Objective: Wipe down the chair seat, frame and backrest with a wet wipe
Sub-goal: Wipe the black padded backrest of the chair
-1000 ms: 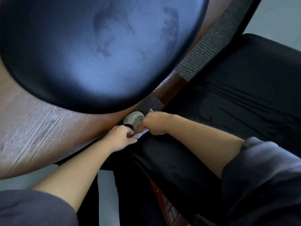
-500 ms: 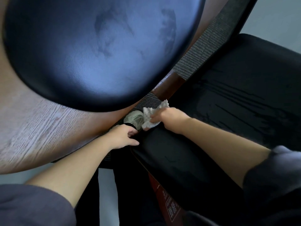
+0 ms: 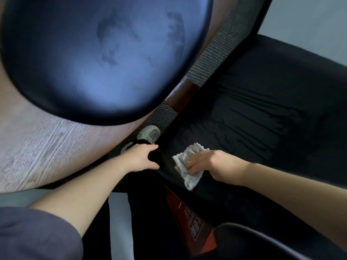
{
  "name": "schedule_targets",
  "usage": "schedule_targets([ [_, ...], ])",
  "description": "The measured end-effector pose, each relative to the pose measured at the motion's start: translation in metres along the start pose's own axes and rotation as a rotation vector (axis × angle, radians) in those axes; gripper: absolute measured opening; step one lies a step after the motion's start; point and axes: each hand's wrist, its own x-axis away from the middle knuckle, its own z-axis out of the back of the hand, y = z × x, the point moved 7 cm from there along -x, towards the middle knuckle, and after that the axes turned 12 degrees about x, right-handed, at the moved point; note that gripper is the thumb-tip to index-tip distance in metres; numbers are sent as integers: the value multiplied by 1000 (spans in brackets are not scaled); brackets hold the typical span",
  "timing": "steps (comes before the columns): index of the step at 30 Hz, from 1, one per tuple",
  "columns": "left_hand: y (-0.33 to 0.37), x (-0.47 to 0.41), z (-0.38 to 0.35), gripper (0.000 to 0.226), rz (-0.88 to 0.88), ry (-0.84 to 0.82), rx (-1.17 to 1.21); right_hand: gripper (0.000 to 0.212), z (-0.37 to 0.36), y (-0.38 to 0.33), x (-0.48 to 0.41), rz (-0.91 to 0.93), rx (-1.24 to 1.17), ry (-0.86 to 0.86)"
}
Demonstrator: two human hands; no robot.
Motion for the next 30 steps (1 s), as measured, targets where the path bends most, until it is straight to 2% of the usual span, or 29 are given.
schedule_targets([
  [5,12,6,-2,84,-42,27,-57,58,-9,-17,-17,-4,65,-11],
  [8,14,12,-7,84,-47,22,-100,60,-21,-14,-36,-102,24,-74],
  [12,23,22,-18,86,-39,28,-73,59,-3,-13,33,-117,-41,2],
  [16,36,29,-23,85,-46,26,-81,55,12,-21,81,-141,27,21],
  [19,41,27,-23,82,-62,26,-93,30,10,-38,72,-140,130,96],
  [23,42,21,-16,76,-90,65,-59,26,6,-42,65,-171,155,193],
  [27,48,9,-10,76,-107,74,-16,11,-4,-6,20,-287,146,66],
  [30,54,-5,-4,77,-118,94,-22,28,10,27,-33,-381,191,116],
])
